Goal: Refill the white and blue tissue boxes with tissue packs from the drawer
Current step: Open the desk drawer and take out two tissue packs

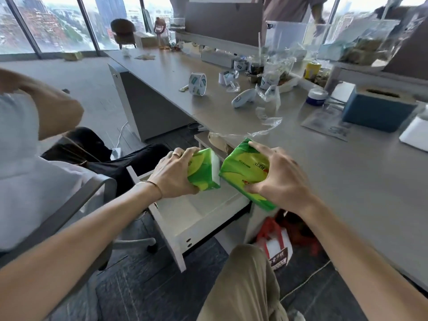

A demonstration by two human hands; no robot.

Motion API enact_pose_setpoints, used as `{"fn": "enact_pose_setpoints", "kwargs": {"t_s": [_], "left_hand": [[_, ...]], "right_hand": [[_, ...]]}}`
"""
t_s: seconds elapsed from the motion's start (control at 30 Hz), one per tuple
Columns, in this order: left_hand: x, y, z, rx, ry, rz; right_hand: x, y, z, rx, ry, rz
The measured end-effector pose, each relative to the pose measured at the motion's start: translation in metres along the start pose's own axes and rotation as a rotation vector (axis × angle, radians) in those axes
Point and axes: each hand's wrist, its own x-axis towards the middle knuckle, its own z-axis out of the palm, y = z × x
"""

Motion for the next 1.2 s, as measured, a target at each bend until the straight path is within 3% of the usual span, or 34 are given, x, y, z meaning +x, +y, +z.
{"fn": "enact_pose_setpoints", "kwargs": {"t_s": [0.3, 0.6, 0.93, 1.2], "left_hand": [[0.048, 0.095, -0.040, -0.018, 0.066, 0.126], [0.118, 0.236, -0.006, 0.008, -0.037, 0.284], [0.165, 0.282, 0.023, 0.080, -0.147, 0.245], [0.176, 0.332, 0.018, -0.055, 0.009, 0.388]], "right_hand": [[-0.036, 0.042, -0.085, -0.031, 0.154, 0.040], [-0.038, 0.135, -0.162, -0.207, 0.222, 0.128], [0.009, 0.228, -0.180, -0.265, 0.041, 0.190], [0.021, 0.260, -0.173, -0.197, -0.093, 0.204]]}}
